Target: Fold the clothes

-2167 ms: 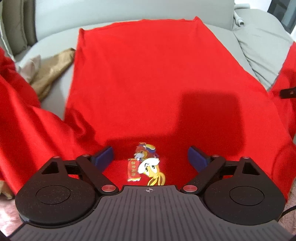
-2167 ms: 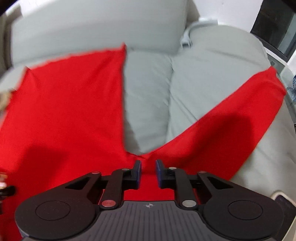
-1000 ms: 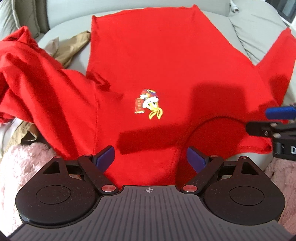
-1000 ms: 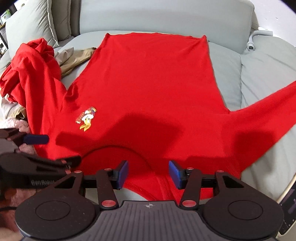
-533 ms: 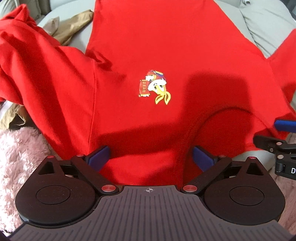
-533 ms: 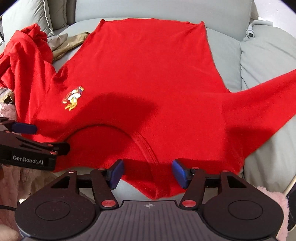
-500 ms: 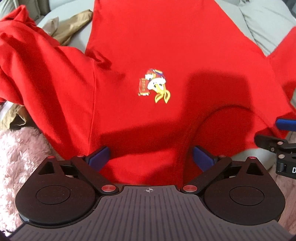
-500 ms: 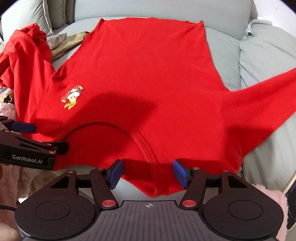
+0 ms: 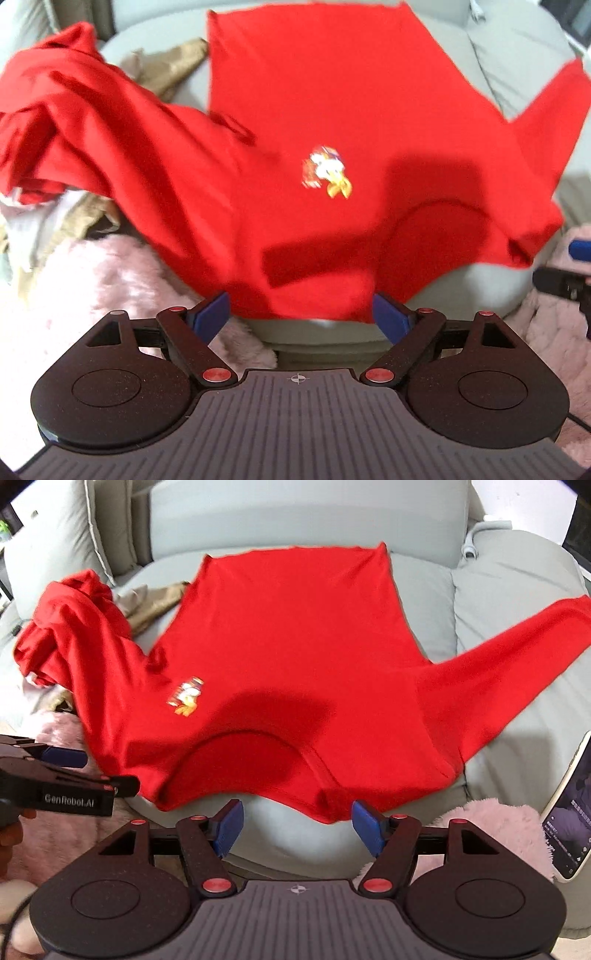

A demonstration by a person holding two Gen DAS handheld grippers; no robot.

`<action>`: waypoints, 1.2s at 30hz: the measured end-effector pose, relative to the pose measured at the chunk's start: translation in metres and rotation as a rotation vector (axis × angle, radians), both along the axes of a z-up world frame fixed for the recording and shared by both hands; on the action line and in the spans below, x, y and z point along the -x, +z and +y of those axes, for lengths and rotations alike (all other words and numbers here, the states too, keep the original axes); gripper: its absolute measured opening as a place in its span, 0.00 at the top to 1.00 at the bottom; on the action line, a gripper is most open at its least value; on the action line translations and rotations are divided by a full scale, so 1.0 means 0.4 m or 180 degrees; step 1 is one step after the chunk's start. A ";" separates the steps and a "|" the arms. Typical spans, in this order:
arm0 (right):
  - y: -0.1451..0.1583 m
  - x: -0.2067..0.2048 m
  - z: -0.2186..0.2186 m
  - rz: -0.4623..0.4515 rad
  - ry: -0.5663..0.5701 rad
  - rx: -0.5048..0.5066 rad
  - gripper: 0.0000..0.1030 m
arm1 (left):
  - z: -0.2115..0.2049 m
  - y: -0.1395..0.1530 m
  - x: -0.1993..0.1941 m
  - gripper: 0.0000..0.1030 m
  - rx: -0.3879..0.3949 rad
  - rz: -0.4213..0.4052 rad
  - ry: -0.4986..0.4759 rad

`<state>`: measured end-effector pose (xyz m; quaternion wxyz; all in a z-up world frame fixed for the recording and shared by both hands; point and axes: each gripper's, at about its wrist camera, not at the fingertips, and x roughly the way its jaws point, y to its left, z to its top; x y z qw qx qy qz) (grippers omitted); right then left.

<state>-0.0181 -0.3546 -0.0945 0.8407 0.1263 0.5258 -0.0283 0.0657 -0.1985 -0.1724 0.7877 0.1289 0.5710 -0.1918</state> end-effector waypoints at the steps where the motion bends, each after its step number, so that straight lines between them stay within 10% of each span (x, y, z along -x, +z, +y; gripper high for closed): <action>1: 0.007 -0.004 0.007 -0.0020 0.0017 0.0003 0.34 | 0.012 0.011 -0.004 0.14 0.0031 -0.0019 0.0040; 25: 0.070 -0.053 0.101 -0.0080 0.0143 0.0072 0.28 | 0.159 0.081 -0.056 0.13 0.0600 -0.0283 0.0227; 36: 0.086 -0.106 0.156 -0.0185 0.0246 0.0025 0.28 | 0.419 0.179 -0.194 0.32 0.1360 -0.0770 0.1219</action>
